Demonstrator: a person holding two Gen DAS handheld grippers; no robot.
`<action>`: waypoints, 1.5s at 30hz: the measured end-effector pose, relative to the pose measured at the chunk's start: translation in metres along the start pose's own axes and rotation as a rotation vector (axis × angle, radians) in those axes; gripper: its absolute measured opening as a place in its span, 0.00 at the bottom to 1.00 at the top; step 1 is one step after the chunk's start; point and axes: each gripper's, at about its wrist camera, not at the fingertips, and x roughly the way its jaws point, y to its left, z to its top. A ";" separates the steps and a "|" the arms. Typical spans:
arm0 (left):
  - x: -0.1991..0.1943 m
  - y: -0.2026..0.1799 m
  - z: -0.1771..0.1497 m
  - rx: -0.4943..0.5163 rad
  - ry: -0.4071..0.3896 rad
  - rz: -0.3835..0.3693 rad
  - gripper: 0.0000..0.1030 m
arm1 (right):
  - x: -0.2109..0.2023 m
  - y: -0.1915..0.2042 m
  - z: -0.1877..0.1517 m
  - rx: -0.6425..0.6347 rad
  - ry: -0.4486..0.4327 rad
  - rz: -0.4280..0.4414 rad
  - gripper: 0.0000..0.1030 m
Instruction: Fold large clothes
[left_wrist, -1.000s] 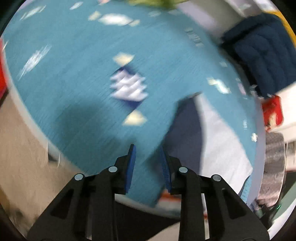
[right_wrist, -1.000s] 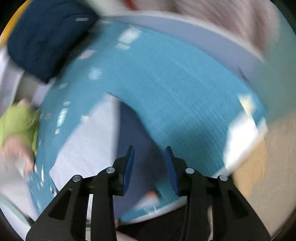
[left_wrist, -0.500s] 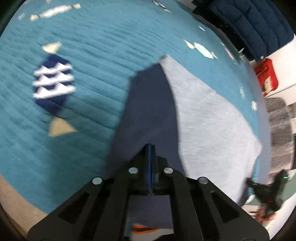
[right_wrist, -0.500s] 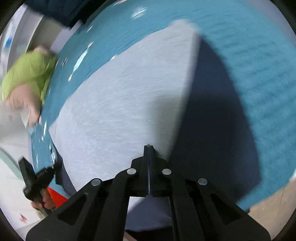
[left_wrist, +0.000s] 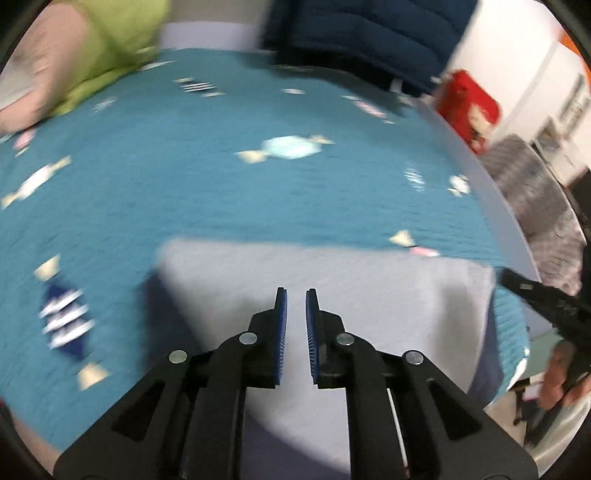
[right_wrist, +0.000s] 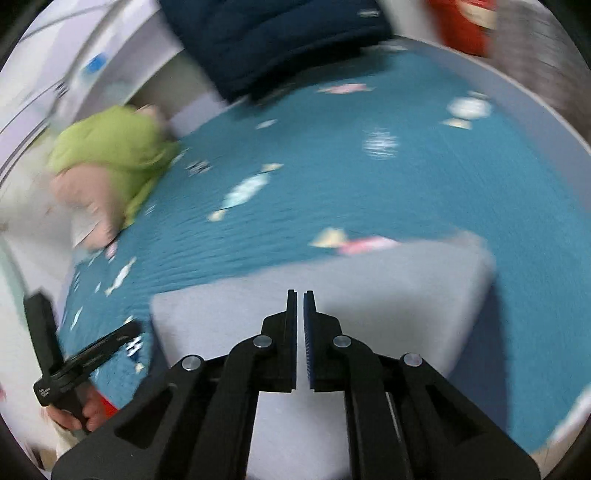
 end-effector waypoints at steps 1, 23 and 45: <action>0.017 -0.013 0.008 0.012 0.003 -0.025 0.11 | 0.018 0.010 0.003 -0.012 0.026 0.018 0.03; 0.073 -0.032 0.003 -0.003 0.175 0.027 0.16 | 0.069 0.015 -0.002 0.094 0.271 -0.107 0.05; 0.081 0.078 0.004 -0.051 0.020 0.204 0.02 | 0.047 -0.105 0.010 -0.008 0.055 -0.143 0.00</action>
